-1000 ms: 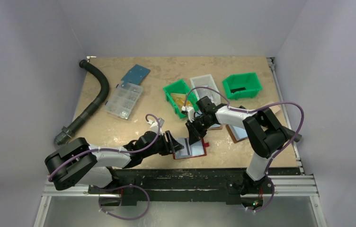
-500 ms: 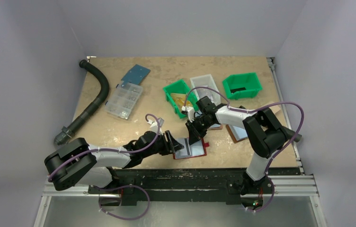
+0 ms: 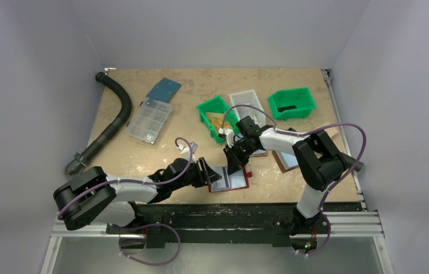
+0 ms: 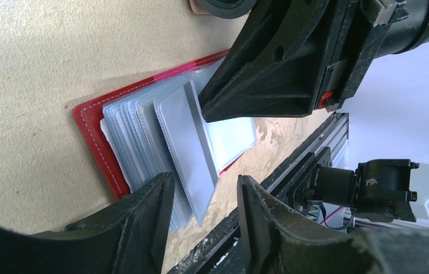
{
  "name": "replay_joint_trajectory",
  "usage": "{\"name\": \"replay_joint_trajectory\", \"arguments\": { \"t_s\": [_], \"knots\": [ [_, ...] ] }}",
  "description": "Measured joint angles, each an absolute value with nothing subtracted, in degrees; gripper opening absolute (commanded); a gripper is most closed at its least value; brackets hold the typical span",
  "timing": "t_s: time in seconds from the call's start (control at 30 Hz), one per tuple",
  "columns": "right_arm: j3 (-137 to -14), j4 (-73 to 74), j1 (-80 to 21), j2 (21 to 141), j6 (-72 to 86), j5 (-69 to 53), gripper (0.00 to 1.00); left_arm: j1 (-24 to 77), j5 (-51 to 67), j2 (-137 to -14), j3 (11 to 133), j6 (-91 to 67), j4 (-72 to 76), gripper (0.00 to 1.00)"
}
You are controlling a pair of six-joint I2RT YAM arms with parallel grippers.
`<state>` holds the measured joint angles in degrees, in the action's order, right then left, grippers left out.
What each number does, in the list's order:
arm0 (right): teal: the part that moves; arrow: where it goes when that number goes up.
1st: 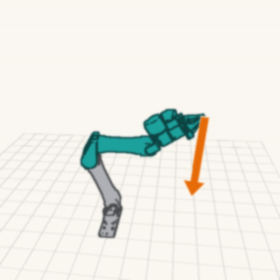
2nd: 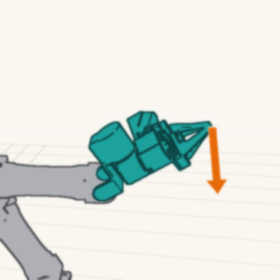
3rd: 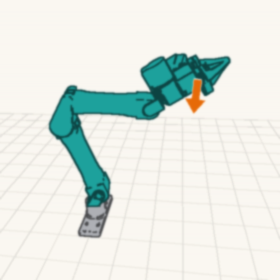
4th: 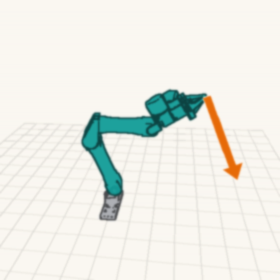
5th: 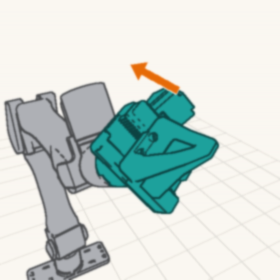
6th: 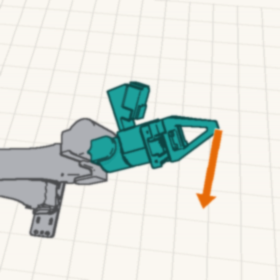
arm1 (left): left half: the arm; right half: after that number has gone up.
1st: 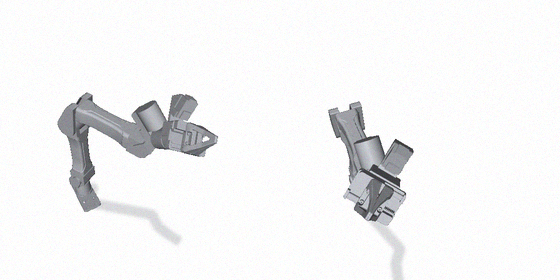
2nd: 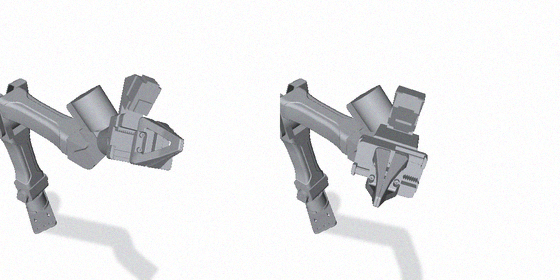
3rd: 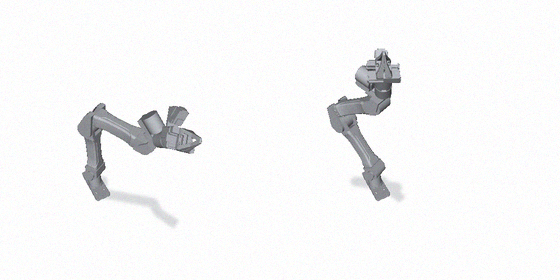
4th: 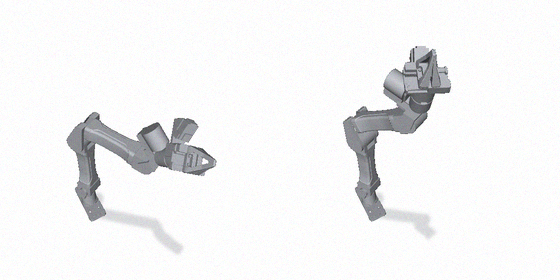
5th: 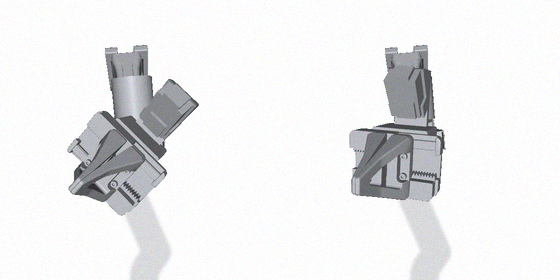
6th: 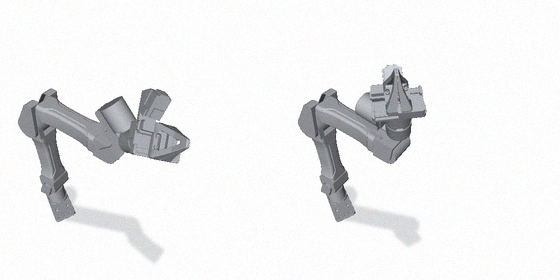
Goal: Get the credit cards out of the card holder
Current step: Remove the credit card from the card holder.
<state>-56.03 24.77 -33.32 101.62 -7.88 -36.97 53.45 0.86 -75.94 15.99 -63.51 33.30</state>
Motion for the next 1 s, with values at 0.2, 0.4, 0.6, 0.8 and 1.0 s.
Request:
{"name": "replay_joint_trajectory", "arguments": {
  "t_s": [0.2,0.4,0.6,0.8,1.0],
  "knots": [
    [-56.05,24.77,-33.34,101.62,-7.86,-36.97,0.2,53.45,0.82,-75.22,16.14,-63.48,32.67,0.48],
    [-56.18,24.86,-33.36,101.73,-7.86,-36.97,0.2,53.45,0.78,-73.45,16.84,-63.44,30.7,0.48],
    [-56.25,24.93,-33.39,101.82,-7.88,-36.97,0.2,53.47,-0.34,-72.77,17.65,-63.42,28.34,0.49],
    [-56.29,24.95,-33.39,101.86,-7.88,-36.97,0.19,53.65,-0.89,-72.31,18.13,-63.44,26.74,0.48],
    [-56.34,25.02,-33.39,101.89,-7.86,-36.97,0.19,53.69,-0.86,-72.71,18.55,-63.44,26.48,0.48]
  ]
}}
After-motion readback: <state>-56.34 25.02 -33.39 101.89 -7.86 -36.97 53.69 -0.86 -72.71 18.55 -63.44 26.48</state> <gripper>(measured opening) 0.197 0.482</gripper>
